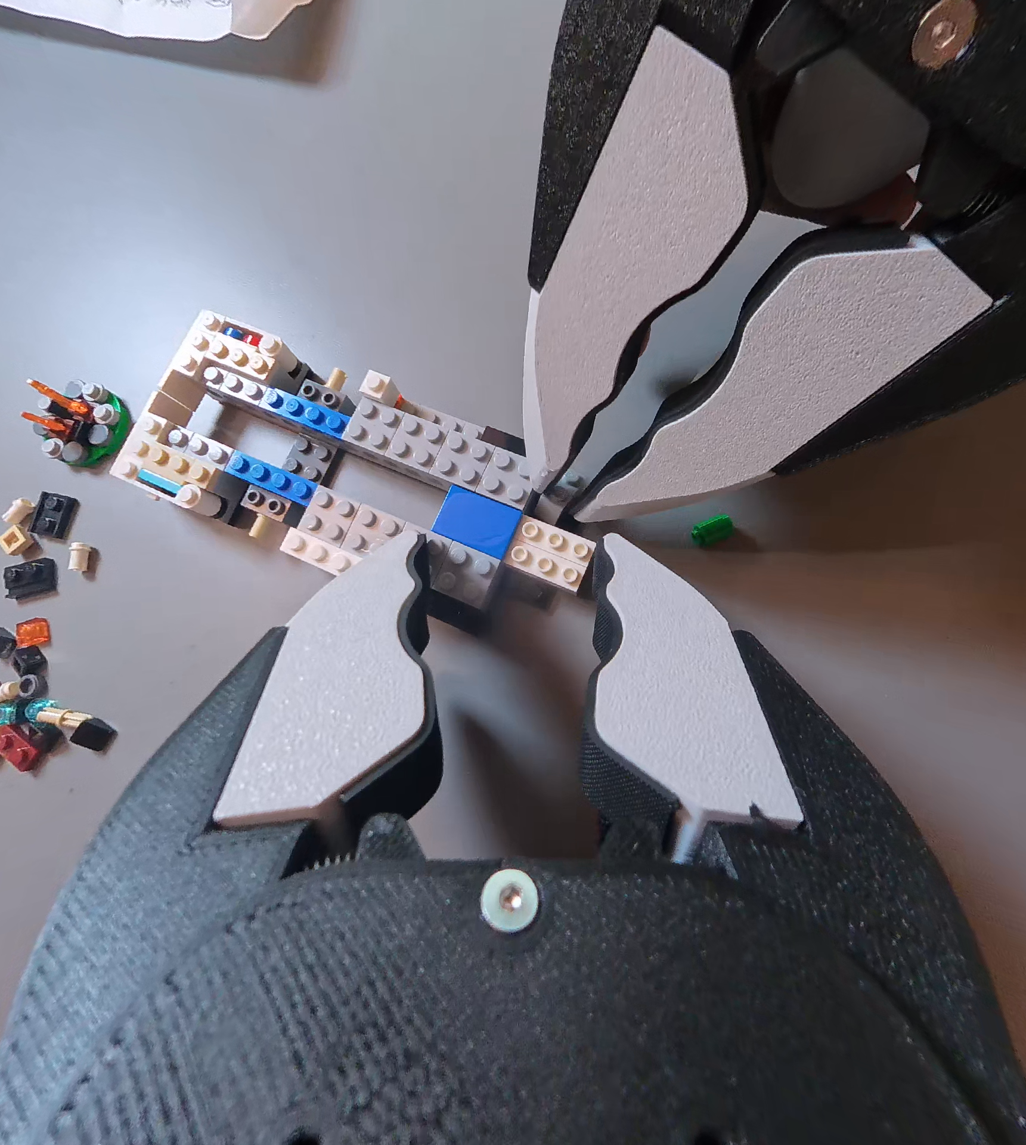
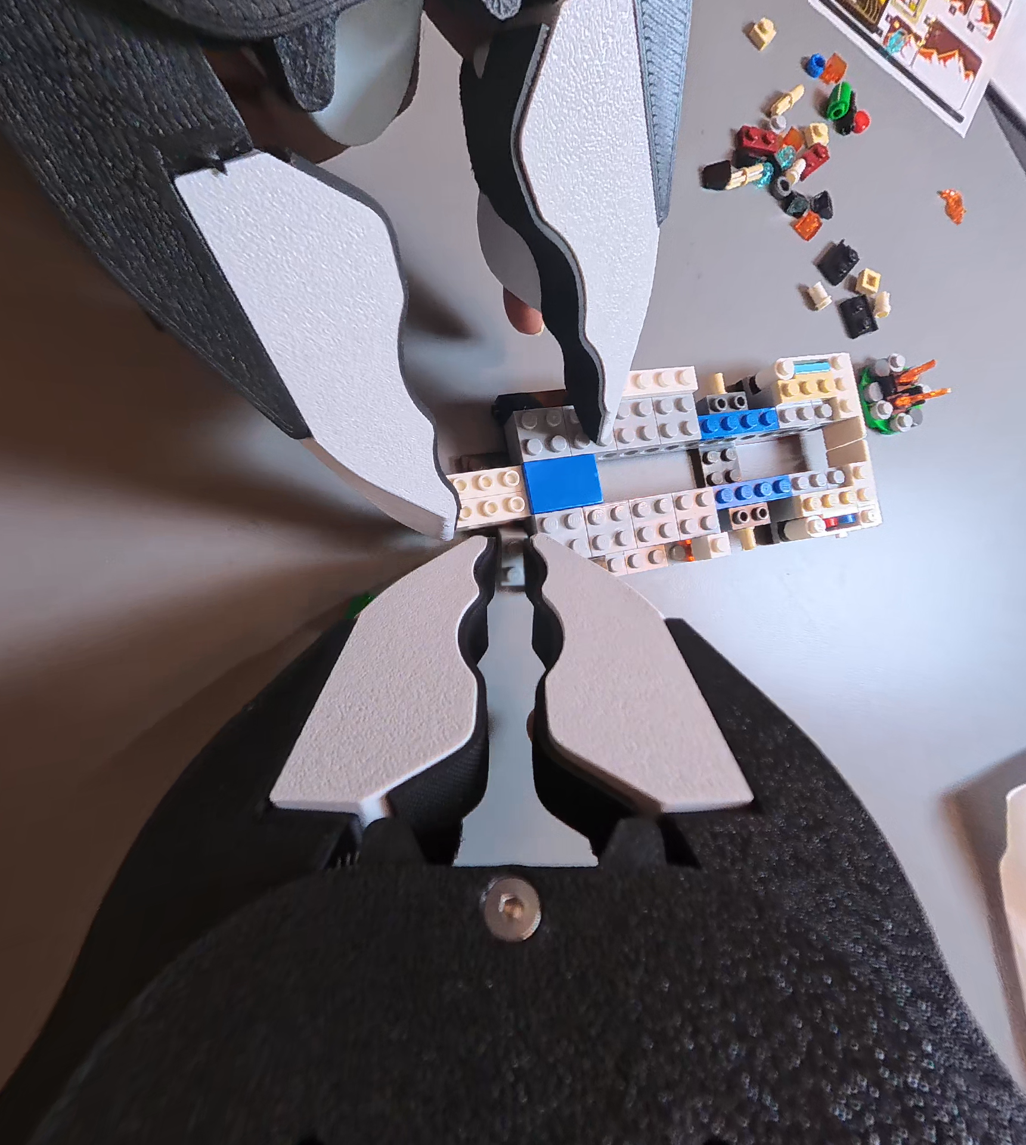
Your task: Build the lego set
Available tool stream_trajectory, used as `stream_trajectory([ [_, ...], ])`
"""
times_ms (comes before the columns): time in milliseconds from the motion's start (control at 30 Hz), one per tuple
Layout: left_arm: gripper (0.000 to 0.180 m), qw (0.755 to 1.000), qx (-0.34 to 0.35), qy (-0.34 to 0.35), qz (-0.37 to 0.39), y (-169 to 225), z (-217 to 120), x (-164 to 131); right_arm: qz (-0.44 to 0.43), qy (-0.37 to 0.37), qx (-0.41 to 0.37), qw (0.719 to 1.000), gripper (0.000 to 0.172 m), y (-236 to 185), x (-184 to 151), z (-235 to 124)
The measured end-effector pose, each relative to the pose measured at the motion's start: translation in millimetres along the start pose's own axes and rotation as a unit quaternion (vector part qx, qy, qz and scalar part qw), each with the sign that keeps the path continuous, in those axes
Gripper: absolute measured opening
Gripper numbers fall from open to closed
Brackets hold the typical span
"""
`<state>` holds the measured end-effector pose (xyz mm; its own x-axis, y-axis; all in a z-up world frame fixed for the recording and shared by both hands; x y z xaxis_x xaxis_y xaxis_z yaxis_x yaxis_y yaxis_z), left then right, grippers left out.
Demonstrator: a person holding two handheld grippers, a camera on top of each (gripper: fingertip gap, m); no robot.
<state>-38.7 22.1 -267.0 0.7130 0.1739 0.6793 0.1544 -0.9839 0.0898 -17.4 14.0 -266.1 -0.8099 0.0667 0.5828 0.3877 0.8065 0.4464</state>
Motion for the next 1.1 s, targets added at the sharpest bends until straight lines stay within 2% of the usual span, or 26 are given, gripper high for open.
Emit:
stream_trajectory([
  [200,0.051,1.0,0.001,0.004,-0.001,0,0,0,-0.038,0.018,-0.016,0.999,0.01,2,1,-1],
  [567,0.051,1.0,0.004,0.007,-0.002,0,0,0,0.015,0.006,0.022,1.0,0.01,-1,-10,-2],
  [1100,0.051,1.0,0.006,0.009,-0.005,0,1,0,-0.076,0.011,-0.038,0.996,0.006,5,-5,-2],
])
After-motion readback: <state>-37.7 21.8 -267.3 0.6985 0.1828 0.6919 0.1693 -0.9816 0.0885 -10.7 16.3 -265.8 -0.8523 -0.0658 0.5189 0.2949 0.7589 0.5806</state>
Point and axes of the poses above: each gripper's, where its closed fingertips meet, z out along the fingers, x out of its top, y = z × x across the jaws, the point moved 1 cm from there along -z, back along the fingers, and after that the axes turned 15 degrees about -x, right-handed, at the moved point
